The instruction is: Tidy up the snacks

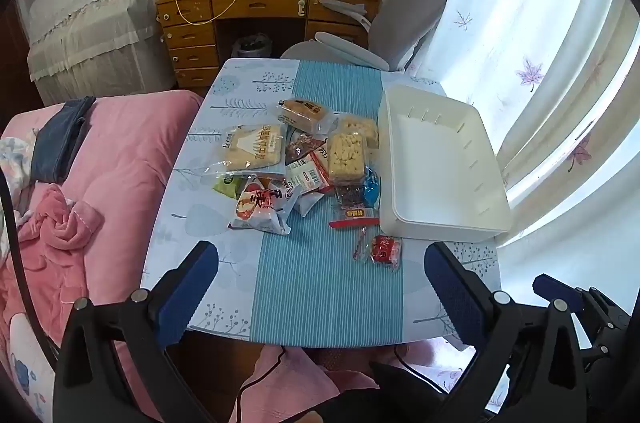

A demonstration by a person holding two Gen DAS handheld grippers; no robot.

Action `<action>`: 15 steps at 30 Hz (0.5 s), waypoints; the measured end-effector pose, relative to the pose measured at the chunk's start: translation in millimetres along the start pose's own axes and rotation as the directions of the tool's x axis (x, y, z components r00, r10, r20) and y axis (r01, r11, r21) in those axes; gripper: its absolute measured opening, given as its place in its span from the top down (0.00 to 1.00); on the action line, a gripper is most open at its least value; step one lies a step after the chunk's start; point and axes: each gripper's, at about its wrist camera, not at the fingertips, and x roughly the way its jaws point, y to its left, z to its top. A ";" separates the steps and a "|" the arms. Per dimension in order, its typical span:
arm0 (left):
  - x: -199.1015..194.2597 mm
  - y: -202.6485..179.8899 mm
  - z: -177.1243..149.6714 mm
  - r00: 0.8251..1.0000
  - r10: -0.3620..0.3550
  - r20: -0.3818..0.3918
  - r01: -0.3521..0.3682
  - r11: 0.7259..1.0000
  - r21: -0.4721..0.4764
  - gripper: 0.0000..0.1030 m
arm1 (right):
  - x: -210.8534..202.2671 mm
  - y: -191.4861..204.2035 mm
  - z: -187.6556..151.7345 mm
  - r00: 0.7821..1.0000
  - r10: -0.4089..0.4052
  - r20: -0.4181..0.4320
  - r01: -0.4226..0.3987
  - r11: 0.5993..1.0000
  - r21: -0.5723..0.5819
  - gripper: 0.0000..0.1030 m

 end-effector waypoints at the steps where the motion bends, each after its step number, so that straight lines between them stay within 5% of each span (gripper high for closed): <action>1: 0.3 -0.3 0.0 1.000 0.000 0.000 0.000 1.000 0.004 0.01 | 0.2 0.2 -0.1 1.000 -0.001 -0.005 0.001 1.000 0.001 0.03; 15: -7.1 -4.4 -6.9 1.000 0.003 0.015 -0.003 1.000 0.010 0.01 | 0.1 0.3 -2.8 1.000 -0.005 -0.006 0.005 1.000 0.005 0.03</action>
